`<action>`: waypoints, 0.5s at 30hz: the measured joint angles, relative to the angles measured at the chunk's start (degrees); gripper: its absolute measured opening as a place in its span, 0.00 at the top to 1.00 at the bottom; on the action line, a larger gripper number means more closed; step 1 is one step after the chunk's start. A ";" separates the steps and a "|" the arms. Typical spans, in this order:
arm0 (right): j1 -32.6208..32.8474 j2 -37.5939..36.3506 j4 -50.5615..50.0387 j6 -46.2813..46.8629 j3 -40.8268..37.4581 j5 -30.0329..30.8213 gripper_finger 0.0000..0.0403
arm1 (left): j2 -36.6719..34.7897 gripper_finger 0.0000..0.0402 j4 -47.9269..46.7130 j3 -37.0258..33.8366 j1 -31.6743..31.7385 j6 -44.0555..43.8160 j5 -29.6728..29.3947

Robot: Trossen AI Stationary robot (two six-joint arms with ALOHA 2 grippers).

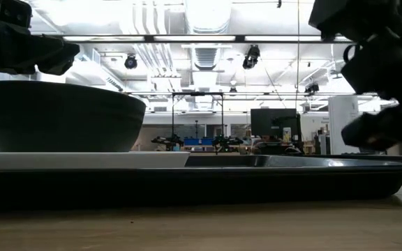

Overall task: Set up tray
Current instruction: Put the gray napkin on the black tray to the right of the white plate

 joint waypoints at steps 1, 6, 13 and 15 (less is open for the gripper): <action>0.32 0.59 0.64 -0.04 0.00 -0.03 0.52 | 0.00 0.71 0.00 0.01 -0.01 -0.01 0.00; 0.95 2.96 3.59 1.63 0.13 -3.86 0.52 | 0.00 0.71 0.00 -0.01 -0.01 0.01 -0.01; 1.18 3.91 4.21 2.59 0.20 -5.03 0.61 | 0.40 0.71 0.00 -0.01 -0.01 -0.01 0.00; 1.22 3.99 4.19 2.55 0.17 -5.01 0.65 | 0.42 0.71 0.00 -0.01 0.01 -0.01 -0.02</action>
